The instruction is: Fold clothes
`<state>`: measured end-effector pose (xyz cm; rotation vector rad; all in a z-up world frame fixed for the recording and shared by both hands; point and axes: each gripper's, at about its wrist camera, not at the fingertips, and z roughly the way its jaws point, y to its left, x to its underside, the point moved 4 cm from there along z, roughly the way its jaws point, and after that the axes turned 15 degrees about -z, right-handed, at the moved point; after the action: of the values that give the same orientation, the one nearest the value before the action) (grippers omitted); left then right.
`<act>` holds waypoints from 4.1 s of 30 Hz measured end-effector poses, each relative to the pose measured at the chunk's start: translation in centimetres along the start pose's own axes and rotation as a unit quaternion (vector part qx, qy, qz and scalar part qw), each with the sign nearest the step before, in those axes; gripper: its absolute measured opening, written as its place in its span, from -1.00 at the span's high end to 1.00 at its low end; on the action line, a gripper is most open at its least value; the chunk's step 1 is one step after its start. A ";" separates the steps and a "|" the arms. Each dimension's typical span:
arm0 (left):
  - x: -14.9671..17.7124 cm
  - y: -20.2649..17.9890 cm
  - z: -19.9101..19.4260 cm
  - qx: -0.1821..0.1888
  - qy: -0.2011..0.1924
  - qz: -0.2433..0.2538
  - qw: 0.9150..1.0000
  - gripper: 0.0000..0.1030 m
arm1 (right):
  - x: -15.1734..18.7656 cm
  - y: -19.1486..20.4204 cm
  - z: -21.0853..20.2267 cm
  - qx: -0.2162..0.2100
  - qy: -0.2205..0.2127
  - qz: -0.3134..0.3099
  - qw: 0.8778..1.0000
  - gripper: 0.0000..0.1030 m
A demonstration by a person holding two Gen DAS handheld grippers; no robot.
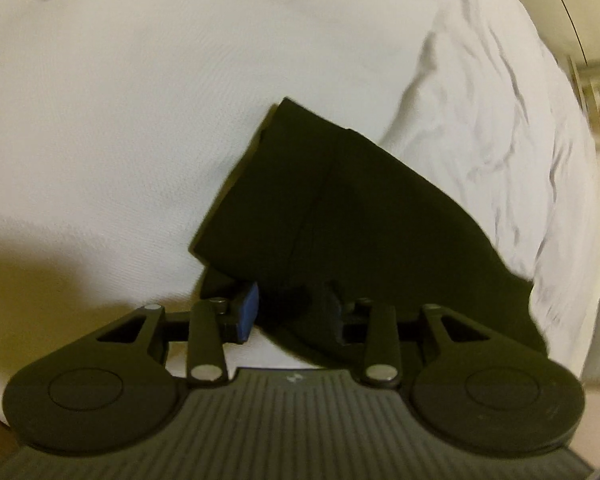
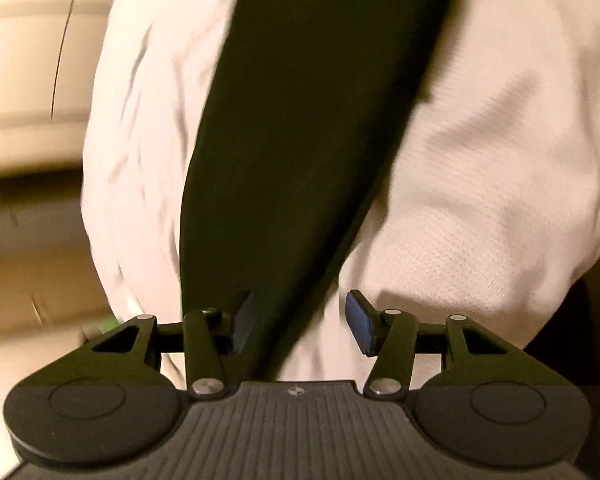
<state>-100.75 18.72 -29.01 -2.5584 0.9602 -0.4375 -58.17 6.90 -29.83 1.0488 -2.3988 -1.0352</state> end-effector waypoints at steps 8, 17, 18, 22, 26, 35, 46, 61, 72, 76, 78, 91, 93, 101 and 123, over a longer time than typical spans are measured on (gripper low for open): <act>0.0 1.1 0.8 0.009 -0.003 -0.026 1.000 0.32 | -1.6 -0.7 1.7 -0.022 -0.038 0.028 0.999 0.12; 0.3 1.5 0.1 0.032 0.005 -0.054 0.998 0.27 | -1.6 0.2 2.3 -0.036 -0.053 0.031 0.997 0.21; 0.3 1.6 0.2 0.034 0.006 -0.061 0.998 0.26 | -1.7 0.2 2.3 -0.036 -0.055 0.031 0.997 0.21; 0.3 2.0 -0.3 0.043 0.013 -0.069 0.997 0.25 | -1.9 -0.1 1.9 -0.026 -0.061 0.029 0.997 0.21; 0.5 2.5 0.2 0.057 0.029 -0.099 0.993 0.27 | -1.7 -0.5 2.0 -0.012 -0.065 0.033 0.997 0.21; 0.9 1.0 -0.7 0.077 0.026 -0.035 0.996 1.00 | -2.3 1.3 1.7 0.027 -0.068 -0.016 0.997 0.89; 3.3 2.7 0.6 0.012 0.005 0.077 0.997 0.95 | -0.1 -0.3 0.7 0.106 -0.042 -0.058 0.992 0.94; 6.7 -4.2 -1.3 -0.069 -0.061 0.301 0.949 0.71 | 0.9 8.1 1.1 0.302 -0.055 -0.408 0.860 0.13; 7.7 -3.2 1.9 -0.172 -0.047 0.348 0.921 0.70 | 1.3 5.8 2.1 0.316 0.012 -0.410 0.856 -0.42; 8.0 -5.1 0.1 -0.155 -0.054 0.326 0.931 0.70 | 1.2 5.8 1.2 0.329 0.038 -0.379 0.864 -0.32; 8.8 -6.3 -1.2 -0.141 -0.060 0.341 0.927 0.63 | 1.0 6.7 -1.0 0.317 0.009 -0.375 0.871 -0.41; 13.2 -13.1 0.5 -0.131 -0.087 0.317 0.935 0.58 | -4.4 7.5 -8.3 0.303 -0.029 -0.437 0.846 -0.54; 14.8 -13.8 1.7 -0.129 -0.094 0.289 0.944 0.58 | -6.1 6.9 -9.2 0.294 -0.021 -0.460 0.837 -0.54; 23.9 -14.5 5.5 -0.095 -0.149 0.180 0.968 0.58 | -12.8 0.1 -13.3 0.281 0.010 -0.532 0.799 -0.44; 29.6 -9.1 9.4 -0.053 -0.346 0.218 0.911 0.40 | -15.0 -10.8 -8.9 0.195 -0.117 -0.591 0.774 -0.95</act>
<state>-70.49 7.19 -28.65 -2.1983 1.2165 0.6232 -37.78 8.51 -31.71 2.9220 -1.9860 -0.9719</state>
